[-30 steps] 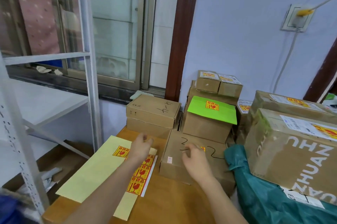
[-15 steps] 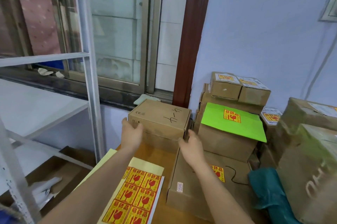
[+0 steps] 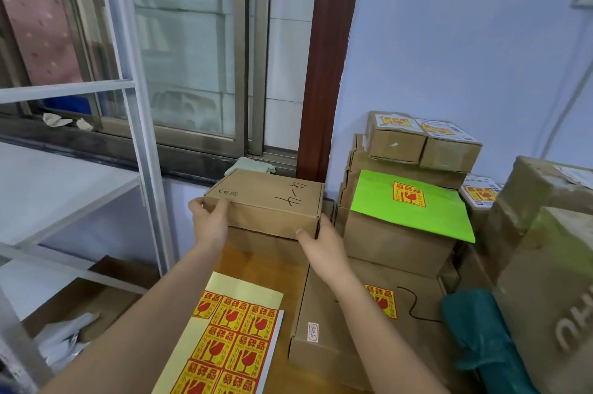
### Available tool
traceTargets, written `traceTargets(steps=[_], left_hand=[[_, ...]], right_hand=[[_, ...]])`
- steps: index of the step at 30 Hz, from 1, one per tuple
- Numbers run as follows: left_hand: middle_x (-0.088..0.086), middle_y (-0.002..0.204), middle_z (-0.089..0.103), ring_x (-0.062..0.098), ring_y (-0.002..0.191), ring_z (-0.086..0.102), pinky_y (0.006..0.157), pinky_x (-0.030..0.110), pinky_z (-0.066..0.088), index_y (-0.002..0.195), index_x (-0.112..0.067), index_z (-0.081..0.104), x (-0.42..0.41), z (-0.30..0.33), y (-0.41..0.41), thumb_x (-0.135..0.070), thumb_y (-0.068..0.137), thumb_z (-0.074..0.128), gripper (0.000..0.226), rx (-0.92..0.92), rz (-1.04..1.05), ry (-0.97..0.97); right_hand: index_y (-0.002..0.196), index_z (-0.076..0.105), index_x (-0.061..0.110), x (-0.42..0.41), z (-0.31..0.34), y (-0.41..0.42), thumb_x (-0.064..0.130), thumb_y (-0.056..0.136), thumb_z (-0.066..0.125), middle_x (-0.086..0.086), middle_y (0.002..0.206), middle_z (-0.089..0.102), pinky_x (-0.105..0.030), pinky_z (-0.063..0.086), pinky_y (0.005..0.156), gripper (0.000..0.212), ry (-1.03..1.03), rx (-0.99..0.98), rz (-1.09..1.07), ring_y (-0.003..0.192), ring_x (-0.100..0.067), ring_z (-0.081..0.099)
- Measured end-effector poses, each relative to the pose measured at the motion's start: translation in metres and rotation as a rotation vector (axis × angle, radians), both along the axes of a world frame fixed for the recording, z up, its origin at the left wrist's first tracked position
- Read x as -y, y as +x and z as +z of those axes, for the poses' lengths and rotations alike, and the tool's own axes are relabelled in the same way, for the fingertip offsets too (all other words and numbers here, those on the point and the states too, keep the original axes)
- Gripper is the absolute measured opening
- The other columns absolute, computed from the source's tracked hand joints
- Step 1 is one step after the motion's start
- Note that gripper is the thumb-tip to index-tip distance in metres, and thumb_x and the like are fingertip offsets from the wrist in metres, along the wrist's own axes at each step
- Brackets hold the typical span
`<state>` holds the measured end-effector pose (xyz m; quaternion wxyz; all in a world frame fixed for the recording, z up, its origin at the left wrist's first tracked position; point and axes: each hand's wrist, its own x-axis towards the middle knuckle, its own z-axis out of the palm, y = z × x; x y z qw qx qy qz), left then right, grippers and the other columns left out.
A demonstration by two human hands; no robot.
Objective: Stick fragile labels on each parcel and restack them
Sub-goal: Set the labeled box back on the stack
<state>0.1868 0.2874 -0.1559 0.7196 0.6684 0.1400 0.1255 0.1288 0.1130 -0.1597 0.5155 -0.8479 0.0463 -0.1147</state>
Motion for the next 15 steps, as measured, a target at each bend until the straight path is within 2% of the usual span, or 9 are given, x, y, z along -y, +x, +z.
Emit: traceTargets(steps=[5, 8, 11, 15], left_hand=[[0.004, 0.113, 0.045, 0.020, 0.100, 0.047, 0.084, 0.033, 0.038, 0.124, -0.020, 0.031, -0.006, 0.017, -0.025, -0.033, 0.097, 0.050, 0.035, 0.066, 0.091, -0.072], [0.004, 0.108, 0.045, 0.018, 0.095, 0.049, 0.083, 0.032, 0.042, 0.113, -0.024, 0.028, -0.013, 0.022, -0.044, -0.034, 0.096, 0.052, 0.031, 0.083, 0.127, -0.138], [-0.003, 0.092, 0.043, 0.018, 0.094, 0.048, 0.089, 0.037, 0.045, 0.107, -0.023, 0.031, -0.020, 0.024, -0.068, -0.032, 0.094, 0.055, 0.029, 0.081, 0.141, -0.196], [-0.003, 0.088, 0.042, 0.019, 0.093, 0.045, 0.090, 0.041, 0.044, 0.094, -0.022, 0.036, -0.020, 0.022, -0.104, -0.026, 0.093, 0.056, 0.021, 0.060, 0.127, -0.243]], right_hand=[[0.138, 0.043, 0.018, -0.006, 0.016, -0.025, 0.022, 0.091, 0.056, 0.002, 0.131, 0.051, -0.021, 0.037, 0.093, 0.049, 0.031, 0.050, 0.022, 0.110, -0.008, 0.048], [0.134, 0.046, 0.018, -0.006, 0.025, -0.048, 0.018, 0.091, 0.056, 0.003, 0.128, 0.053, -0.020, 0.038, 0.093, 0.044, 0.073, 0.086, 0.018, 0.112, -0.009, 0.049], [0.132, 0.046, 0.018, -0.005, 0.030, -0.077, 0.018, 0.092, 0.055, 0.005, 0.124, 0.053, -0.021, 0.039, 0.093, 0.040, 0.119, 0.092, -0.004, 0.111, -0.009, 0.050], [0.126, 0.048, 0.014, 0.003, 0.028, -0.115, 0.022, 0.095, 0.052, 0.002, 0.119, 0.057, -0.022, 0.039, 0.087, 0.032, 0.133, 0.092, -0.077, 0.111, -0.014, 0.053]])
